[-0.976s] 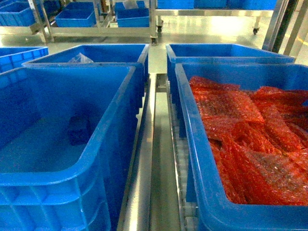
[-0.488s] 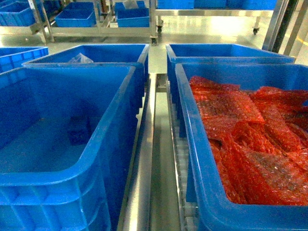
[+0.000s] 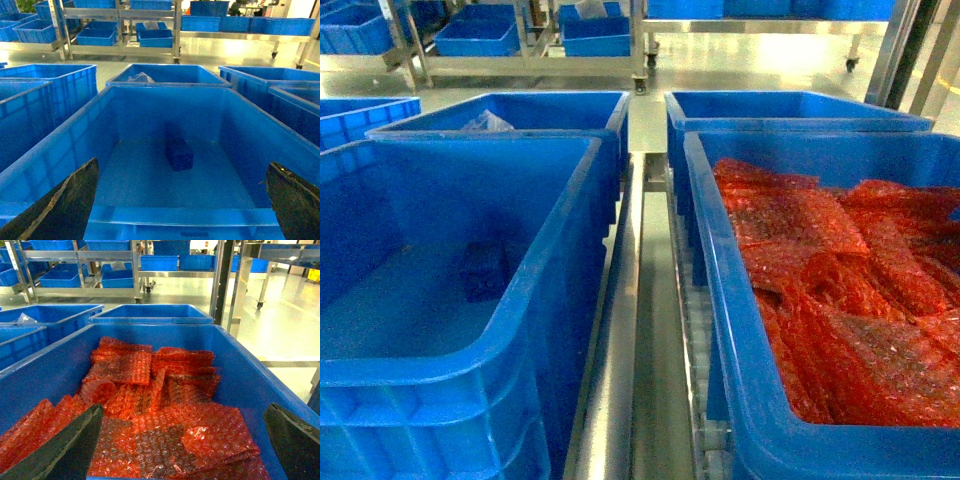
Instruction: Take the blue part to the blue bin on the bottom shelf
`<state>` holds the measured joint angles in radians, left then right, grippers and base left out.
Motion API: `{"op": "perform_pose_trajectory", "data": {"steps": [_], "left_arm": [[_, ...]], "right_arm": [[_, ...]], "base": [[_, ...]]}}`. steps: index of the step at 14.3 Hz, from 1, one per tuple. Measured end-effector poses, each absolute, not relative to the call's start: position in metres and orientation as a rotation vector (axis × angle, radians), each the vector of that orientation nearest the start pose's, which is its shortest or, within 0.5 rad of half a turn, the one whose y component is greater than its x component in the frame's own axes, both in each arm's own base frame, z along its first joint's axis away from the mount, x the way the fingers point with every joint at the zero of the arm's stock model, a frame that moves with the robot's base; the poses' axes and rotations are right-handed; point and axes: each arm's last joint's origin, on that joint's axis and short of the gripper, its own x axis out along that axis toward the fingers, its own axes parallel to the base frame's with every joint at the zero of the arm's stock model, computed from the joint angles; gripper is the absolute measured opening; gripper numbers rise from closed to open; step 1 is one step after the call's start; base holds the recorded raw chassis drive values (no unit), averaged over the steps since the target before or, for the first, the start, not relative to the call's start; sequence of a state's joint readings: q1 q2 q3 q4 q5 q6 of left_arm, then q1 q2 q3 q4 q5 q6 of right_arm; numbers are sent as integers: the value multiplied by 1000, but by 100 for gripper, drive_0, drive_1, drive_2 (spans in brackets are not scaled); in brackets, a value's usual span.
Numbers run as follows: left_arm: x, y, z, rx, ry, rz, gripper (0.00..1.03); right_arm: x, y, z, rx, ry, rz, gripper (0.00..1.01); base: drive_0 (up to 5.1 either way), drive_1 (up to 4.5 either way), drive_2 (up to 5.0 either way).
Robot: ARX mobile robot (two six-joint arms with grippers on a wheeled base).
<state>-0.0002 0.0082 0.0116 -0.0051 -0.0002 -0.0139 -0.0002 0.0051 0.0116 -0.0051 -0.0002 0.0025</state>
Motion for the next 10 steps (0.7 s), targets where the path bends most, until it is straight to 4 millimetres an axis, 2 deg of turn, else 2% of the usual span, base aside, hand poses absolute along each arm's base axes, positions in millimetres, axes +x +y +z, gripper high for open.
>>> {"op": "perform_pose_trajectory", "data": {"steps": [10], "left_arm": [[98,0,166,-14,2,0,98]], "right_arm": [[97,0,167,2,-2,0,98]], "base": [[0,0,0]]}}
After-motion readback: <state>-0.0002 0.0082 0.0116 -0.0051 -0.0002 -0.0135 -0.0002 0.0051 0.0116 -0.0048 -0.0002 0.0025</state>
